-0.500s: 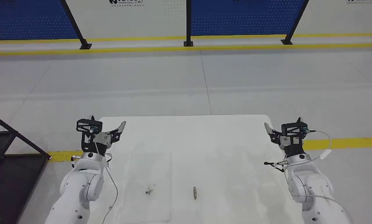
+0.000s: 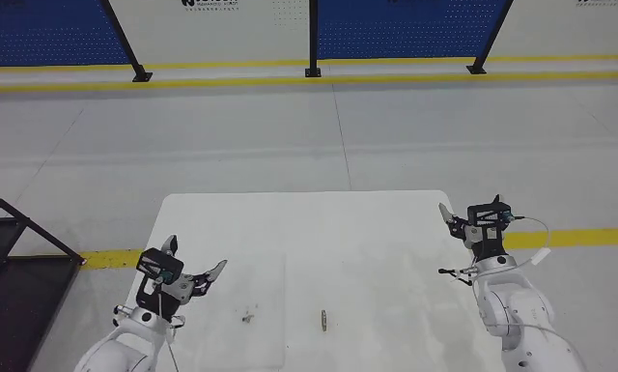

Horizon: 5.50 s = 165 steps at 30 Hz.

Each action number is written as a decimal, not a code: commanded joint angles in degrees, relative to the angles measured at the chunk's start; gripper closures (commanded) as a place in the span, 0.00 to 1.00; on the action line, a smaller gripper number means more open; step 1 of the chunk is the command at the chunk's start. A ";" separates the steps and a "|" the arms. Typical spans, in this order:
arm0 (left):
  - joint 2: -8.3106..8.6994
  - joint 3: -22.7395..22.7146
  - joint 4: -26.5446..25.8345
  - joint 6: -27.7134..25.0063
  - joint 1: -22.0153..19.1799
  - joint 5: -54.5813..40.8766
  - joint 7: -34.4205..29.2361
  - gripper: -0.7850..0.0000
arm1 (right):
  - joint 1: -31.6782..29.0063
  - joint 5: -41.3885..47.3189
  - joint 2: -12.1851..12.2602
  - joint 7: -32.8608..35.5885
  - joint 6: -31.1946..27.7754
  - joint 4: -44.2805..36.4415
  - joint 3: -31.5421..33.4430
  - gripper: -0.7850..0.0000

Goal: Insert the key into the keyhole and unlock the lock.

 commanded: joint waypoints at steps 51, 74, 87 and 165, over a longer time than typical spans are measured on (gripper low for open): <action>-1.81 21.37 11.82 10.65 -4.19 9.87 -22.75 0.69 | 0.00 0.00 0.00 0.00 0.00 0.00 0.00 0.00; -1.42 20.12 9.15 12.10 -1.72 10.52 -19.69 1.00 | 0.00 0.00 0.00 0.00 0.00 0.00 0.00 0.00; -0.59 13.47 4.40 5.27 4.27 1.10 2.54 1.00 | 0.00 0.00 0.00 0.00 0.00 0.00 0.00 0.00; 0.98 4.78 11.51 -19.03 5.77 -5.48 32.61 1.00 | 0.84 -3.05 -3.78 8.33 -16.05 15.24 -38.33 0.74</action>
